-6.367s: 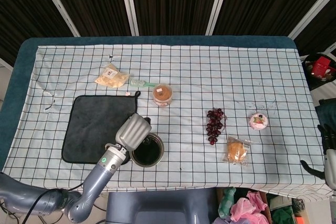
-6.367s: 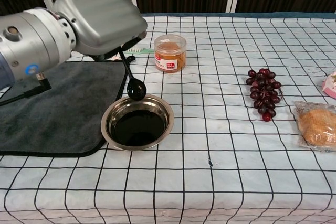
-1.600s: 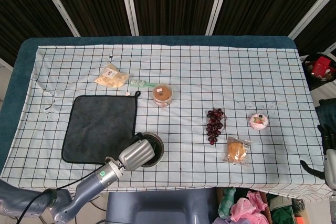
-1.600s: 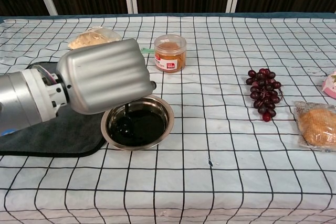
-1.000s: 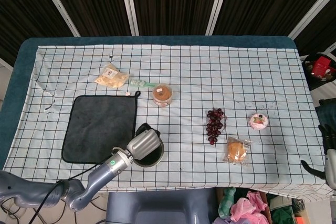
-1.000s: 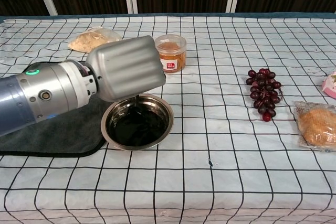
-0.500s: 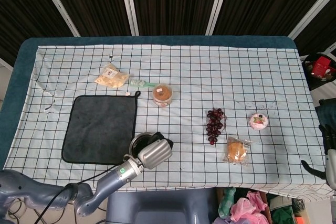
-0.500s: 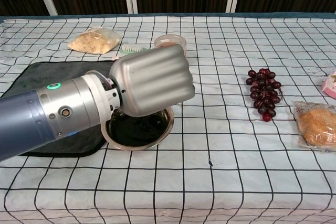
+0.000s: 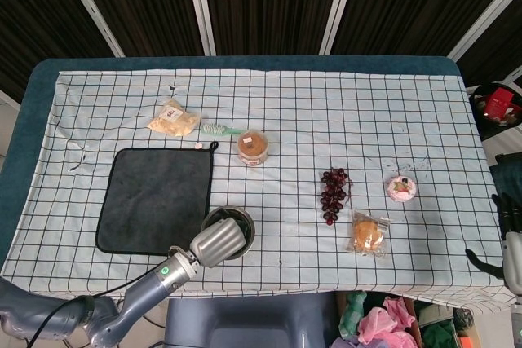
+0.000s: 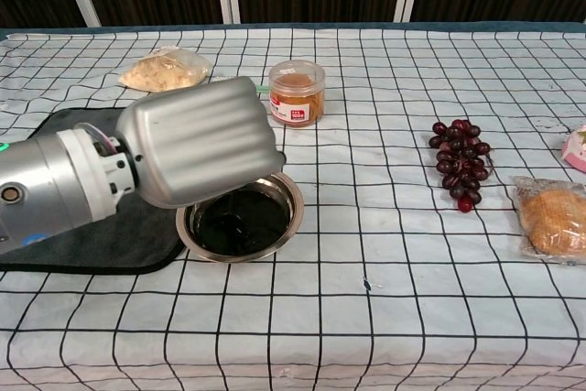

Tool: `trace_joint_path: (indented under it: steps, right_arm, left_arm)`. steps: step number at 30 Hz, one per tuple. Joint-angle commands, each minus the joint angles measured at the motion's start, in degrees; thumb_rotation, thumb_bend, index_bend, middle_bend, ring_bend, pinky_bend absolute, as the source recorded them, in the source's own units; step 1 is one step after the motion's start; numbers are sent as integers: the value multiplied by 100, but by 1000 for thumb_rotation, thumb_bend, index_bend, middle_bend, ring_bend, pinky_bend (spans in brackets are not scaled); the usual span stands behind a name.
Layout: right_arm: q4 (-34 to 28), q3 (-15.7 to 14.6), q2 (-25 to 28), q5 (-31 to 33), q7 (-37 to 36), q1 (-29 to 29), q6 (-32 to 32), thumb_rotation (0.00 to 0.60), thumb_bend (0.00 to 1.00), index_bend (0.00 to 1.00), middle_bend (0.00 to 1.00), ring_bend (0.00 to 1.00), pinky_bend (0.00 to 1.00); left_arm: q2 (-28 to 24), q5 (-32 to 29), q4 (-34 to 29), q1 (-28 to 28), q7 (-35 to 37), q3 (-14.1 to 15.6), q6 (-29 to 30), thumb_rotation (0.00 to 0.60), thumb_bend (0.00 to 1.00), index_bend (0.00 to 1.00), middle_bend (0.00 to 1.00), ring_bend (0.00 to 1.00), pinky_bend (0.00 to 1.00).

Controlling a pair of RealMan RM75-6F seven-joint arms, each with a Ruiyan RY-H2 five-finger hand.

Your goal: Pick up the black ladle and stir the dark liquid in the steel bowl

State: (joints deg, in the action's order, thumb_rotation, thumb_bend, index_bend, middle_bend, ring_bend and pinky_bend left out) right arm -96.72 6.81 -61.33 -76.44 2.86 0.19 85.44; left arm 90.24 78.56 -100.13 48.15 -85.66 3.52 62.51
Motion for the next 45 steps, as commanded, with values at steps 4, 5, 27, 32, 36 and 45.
trace_joint_path:
  steps: [4, 5, 27, 32, 36, 45]
  right_arm:
    - [5, 5, -14, 35, 38, 3, -7, 600, 115, 32, 9, 63, 217]
    - [8, 7, -18, 41, 45, 4, -10, 600, 115, 32, 8, 63, 217]
    - [42, 25, -26, 74, 10, 5, -15, 600, 115, 32, 8, 63, 217]
    - [34, 23, -26, 72, 22, 5, -15, 600, 114, 32, 8, 63, 217]
    - [29, 19, -20, 79, 24, 4, -25, 600, 115, 32, 8, 64, 217]
    - [32, 26, -17, 79, 18, 4, -16, 600, 115, 32, 8, 63, 217]
  left_arm:
    - [-71, -90, 196, -28, 160, -77, -22, 600, 472, 694, 1000, 993, 973]
    - [-55, -94, 255, -12, 183, -114, -34, 600, 472, 694, 1000, 993, 973]
    - [620, -314, 1080, 305, 471, -589, -324, 600, 409, 619, 1000, 992, 973]
    - [577, -469, 997, 281, 462, -608, -318, 600, 307, 508, 1000, 987, 973]
    - [531, -598, 938, 269, 405, -609, -315, 600, 150, 276, 1000, 983, 972]
    - [235, -308, 420, 229, 369, -768, 173, 600, 128, 213, 976, 956, 964]
